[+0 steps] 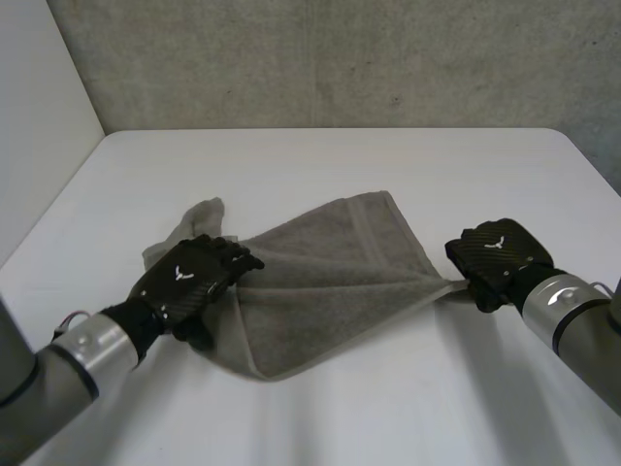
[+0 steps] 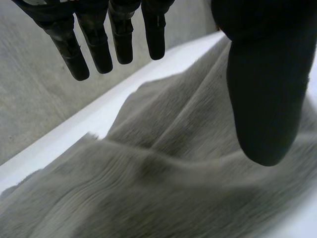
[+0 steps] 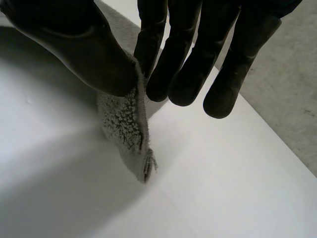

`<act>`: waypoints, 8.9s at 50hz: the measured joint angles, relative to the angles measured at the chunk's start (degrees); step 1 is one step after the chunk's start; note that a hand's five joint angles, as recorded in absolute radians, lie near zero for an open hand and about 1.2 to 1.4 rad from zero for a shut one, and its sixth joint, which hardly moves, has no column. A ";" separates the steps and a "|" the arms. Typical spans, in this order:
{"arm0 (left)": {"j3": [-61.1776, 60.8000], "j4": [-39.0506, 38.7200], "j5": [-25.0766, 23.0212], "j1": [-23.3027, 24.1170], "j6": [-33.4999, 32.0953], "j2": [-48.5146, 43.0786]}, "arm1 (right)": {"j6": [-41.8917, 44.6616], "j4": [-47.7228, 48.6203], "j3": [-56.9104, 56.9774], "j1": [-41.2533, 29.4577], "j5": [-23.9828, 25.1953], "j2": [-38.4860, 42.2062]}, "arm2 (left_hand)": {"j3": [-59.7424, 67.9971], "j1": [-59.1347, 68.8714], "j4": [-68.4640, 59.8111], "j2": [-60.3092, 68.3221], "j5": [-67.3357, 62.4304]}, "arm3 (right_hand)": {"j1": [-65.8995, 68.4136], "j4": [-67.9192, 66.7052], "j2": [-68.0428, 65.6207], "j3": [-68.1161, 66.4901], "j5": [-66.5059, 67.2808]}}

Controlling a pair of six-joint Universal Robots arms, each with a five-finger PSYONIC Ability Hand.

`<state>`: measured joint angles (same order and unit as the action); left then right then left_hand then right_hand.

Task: Fold the towel.

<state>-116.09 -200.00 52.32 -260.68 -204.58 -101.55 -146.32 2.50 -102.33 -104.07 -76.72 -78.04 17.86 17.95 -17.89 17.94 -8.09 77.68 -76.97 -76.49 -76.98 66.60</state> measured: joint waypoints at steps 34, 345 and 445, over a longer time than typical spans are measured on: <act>52.42 32.70 15.31 7.54 -11.45 -32.04 | 2.14 0.54 -0.88 0.46 0.11 4.18 | 13.75 13.78 -13.73 13.71 -13.52 | 0.00 0.00 0.00 -0.08 0.18; 13.61 -14.01 31.97 1.71 31.01 -6.56 | 12.51 5.85 24.74 6.41 -17.44 14.63 | -8.29 -8.16 8.40 -8.35 6.43 | -1.94 0.05 1.04 -0.40 -0.04; 24.17 -9.88 32.28 13.14 34.68 -0.29 | -3.03 16.17 16.14 -27.28 -12.73 10.61 | -8.30 -8.22 8.41 -8.35 6.43 | -64.06 61.84 61.89 62.98 -62.70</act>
<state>-91.92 -209.88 84.59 -247.55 -169.90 -101.84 -149.34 18.66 -86.19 -131.34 -89.45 -67.43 9.56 9.73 -9.48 9.59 -1.67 13.62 -15.12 -14.60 -14.00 3.90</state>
